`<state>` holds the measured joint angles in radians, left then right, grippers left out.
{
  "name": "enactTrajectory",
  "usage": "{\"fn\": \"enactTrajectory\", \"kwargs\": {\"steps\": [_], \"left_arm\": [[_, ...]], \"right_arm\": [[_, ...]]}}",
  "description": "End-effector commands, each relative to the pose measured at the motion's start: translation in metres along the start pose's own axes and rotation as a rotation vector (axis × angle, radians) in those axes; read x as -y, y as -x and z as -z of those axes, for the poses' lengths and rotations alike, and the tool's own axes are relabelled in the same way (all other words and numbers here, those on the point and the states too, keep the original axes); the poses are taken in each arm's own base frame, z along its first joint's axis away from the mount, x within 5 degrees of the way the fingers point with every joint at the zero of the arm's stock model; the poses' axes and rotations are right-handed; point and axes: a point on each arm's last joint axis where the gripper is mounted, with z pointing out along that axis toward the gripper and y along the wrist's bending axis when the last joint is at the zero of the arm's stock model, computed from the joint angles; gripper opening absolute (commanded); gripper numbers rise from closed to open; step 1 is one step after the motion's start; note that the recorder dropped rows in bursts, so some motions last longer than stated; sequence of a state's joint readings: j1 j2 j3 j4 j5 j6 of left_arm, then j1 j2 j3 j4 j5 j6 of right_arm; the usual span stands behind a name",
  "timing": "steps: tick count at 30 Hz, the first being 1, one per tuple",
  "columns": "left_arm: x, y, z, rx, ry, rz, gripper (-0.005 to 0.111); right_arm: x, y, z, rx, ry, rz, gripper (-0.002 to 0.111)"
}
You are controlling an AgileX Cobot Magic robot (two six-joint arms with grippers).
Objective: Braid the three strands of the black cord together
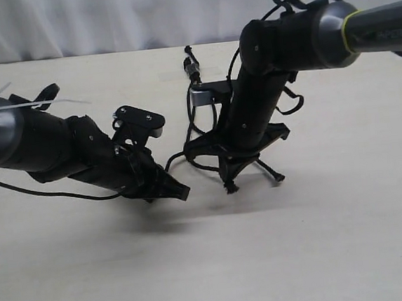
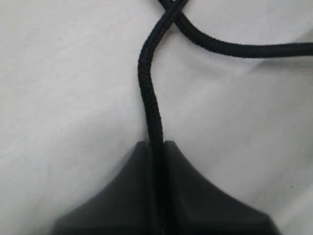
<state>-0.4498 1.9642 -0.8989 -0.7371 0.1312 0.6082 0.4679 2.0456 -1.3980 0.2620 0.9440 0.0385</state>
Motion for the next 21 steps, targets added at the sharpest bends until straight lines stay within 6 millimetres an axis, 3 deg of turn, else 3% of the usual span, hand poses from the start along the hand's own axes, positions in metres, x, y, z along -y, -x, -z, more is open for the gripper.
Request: {"fn": "enactTrajectory", "kwargs": {"steps": [1, 4, 8, 14, 21], "left_arm": [[0.004, -0.011, -0.006, -0.070, -0.029, 0.017, 0.000], [0.004, -0.011, -0.006, -0.073, -0.036, 0.043, 0.000], [0.004, -0.011, -0.006, -0.073, -0.037, 0.050, 0.000], [0.005, -0.011, -0.006, -0.080, -0.042, 0.052, 0.000], [0.008, -0.016, -0.006, -0.130, -0.079, 0.054, 0.000]], "right_arm": [[0.023, 0.003, 0.029, 0.075, -0.033, -0.004, 0.004], [0.042, 0.006, 0.035, 0.100, -0.095, 0.011, 0.004], [0.059, 0.012, 0.029, 0.119, -0.203, 0.067, 0.004], [0.070, 0.020, 0.005, 0.125, -0.269, 0.152, 0.004], [0.075, 0.009, -0.032, -0.064, -0.228, 0.135, 0.004]]}}
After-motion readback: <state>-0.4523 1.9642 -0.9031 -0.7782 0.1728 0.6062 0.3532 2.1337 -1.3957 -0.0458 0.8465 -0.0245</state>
